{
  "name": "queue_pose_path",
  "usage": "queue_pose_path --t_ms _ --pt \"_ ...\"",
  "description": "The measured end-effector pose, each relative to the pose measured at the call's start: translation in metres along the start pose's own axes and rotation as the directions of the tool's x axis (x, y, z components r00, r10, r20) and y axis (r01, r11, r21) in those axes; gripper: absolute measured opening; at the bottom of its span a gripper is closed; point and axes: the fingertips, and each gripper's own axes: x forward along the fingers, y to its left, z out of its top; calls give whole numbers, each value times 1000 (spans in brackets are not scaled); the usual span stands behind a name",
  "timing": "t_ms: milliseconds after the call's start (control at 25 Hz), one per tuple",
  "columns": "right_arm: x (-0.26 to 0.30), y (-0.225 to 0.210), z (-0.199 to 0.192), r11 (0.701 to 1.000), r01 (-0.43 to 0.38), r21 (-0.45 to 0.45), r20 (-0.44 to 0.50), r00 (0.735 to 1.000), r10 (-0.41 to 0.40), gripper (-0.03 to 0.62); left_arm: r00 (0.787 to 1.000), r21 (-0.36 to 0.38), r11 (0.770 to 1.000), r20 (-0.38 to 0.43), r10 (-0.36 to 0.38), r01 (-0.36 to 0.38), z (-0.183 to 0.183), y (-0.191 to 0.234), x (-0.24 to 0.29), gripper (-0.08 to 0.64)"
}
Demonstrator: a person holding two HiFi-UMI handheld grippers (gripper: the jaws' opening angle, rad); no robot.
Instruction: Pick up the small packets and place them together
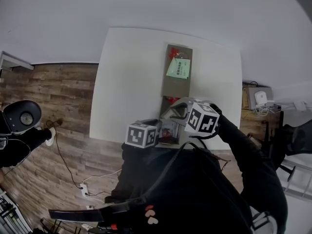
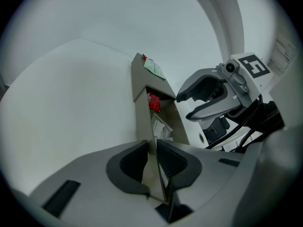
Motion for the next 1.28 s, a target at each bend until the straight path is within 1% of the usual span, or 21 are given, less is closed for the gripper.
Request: queue_pose_path --t_ms 80,200,360,480,640,800,960,1200,1280 --pt "13 13 0 998 -63 -9 -29 998 63 135 1000 -7 1000 4 -1 1 0 0 -1 61" --pt "28 23 -1 990 -136 -37 -80 988 133 135 1000 -11 1000 7 0 0 0 -1 -1 61" --pt "45 32 -6 971 -233 -55 -164 961 221 133 1000 -22 1000 17 -5 5 0 0 -1 61" --pt "56 36 -11 959 -276 -57 -215 942 258 134 1000 -24 1000 24 -10 10 0 0 -1 61" --pt "66 38 -17 954 -295 -47 -259 926 273 134 1000 -14 1000 23 -8 8 0 -1 -2 61" --pt "72 40 -19 950 -309 -35 -274 917 288 133 1000 -5 1000 16 -7 7 0 0 -2 61" --pt "74 39 -20 953 -300 -43 -276 920 277 100 1000 -2 1000 12 -9 9 0 0 -3 61" --pt "72 39 -19 950 -309 -44 -264 921 287 86 1000 4 1000 8 -8 8 0 0 -2 61" --pt "70 37 -19 953 -301 -44 -256 925 280 73 1000 4 1000 6 -8 8 0 0 -2 61"
